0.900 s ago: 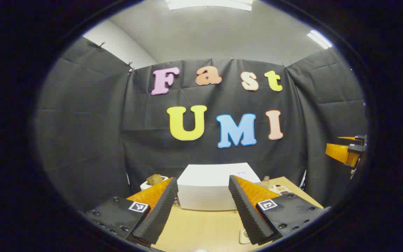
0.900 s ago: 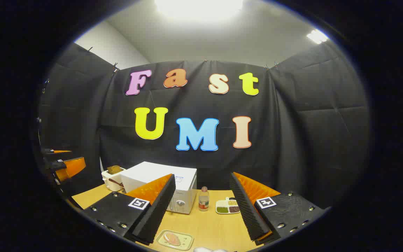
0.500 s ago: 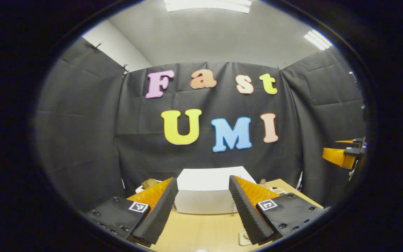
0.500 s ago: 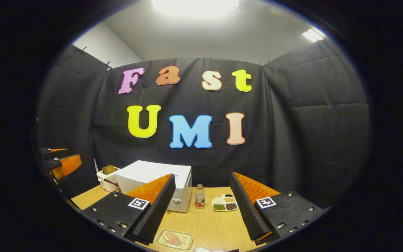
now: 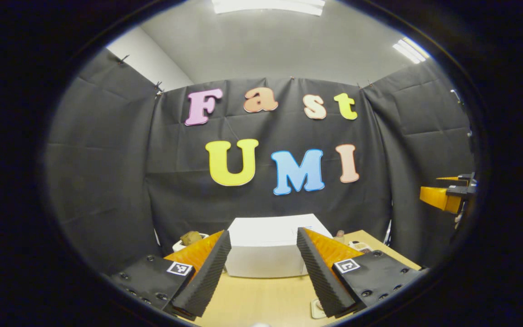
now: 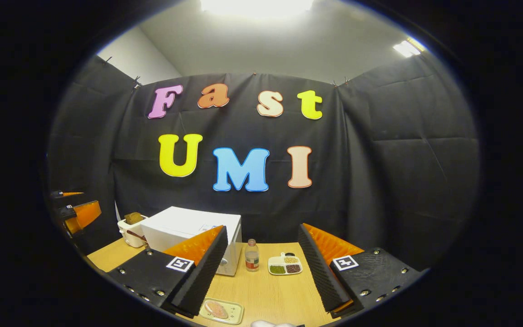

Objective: Open the microwave oven with the left hand, put the food in, and close the microwave oven.

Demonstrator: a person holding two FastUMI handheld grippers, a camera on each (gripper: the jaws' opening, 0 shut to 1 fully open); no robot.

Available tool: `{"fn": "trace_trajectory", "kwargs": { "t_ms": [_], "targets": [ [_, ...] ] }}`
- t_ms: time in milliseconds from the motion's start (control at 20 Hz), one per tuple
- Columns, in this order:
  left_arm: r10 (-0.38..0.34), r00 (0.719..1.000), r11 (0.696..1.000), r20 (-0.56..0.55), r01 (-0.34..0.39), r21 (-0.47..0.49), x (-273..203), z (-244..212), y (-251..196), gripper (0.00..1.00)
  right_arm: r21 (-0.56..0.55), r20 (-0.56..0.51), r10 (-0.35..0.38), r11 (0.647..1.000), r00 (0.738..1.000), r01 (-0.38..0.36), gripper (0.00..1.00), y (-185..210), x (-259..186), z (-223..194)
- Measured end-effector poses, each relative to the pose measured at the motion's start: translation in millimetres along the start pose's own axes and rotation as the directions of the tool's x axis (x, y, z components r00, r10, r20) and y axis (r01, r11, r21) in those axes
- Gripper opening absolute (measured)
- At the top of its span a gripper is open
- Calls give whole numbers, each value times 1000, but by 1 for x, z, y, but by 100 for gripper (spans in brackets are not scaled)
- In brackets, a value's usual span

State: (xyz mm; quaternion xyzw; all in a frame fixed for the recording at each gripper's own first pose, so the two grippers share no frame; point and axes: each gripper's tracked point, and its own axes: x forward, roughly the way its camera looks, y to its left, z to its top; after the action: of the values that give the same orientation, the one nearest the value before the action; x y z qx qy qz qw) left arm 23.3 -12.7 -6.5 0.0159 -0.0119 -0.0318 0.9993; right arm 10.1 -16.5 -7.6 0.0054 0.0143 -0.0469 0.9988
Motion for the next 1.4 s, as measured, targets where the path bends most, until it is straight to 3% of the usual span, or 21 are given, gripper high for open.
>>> {"fn": "trace_trajectory", "kwargs": {
  "t_ms": [350, 550, 800, 1050, 1100, 1350, 1400],
  "targets": [
    [-17, 1000, 999, 0, 17, 34, 20, -24, -19, 98, 5, -8, -9, 1000, 1000, 9, 95, -12, 10, 3],
    [-70, 998, 996, -9, 70, 51, 40, -66, -50, 98, -9, -15, -17, 1000, 1000, 16, 95, -16, 12, 10],
    [-134, 991, 991, -21, 134, 6, 69, -121, -91, 100, -35, -23, -43, 999, 999, 42, 95, -26, 9, 20],
    [-170, 984, 986, -58, 169, -16, 122, -187, -129, 100, -80, -46, -99, 992, 994, 95, 95, -44, 3, 17],
    [-167, 983, 986, -69, 167, -13, 136, -203, -134, 95, -83, -51, -108, 991, 993, 103, 95, -46, 1, 15],
    [-161, 976, 987, -143, 163, 3, 209, -264, -160, 100, -104, -106, -137, 987, 985, 126, 95, -58, 4, -5],
    [-157, 976, 987, -149, 160, 7, 223, -270, -163, 95, -112, -118, -143, 985, 983, 130, 95, -60, 7, -8]
  ]
}}
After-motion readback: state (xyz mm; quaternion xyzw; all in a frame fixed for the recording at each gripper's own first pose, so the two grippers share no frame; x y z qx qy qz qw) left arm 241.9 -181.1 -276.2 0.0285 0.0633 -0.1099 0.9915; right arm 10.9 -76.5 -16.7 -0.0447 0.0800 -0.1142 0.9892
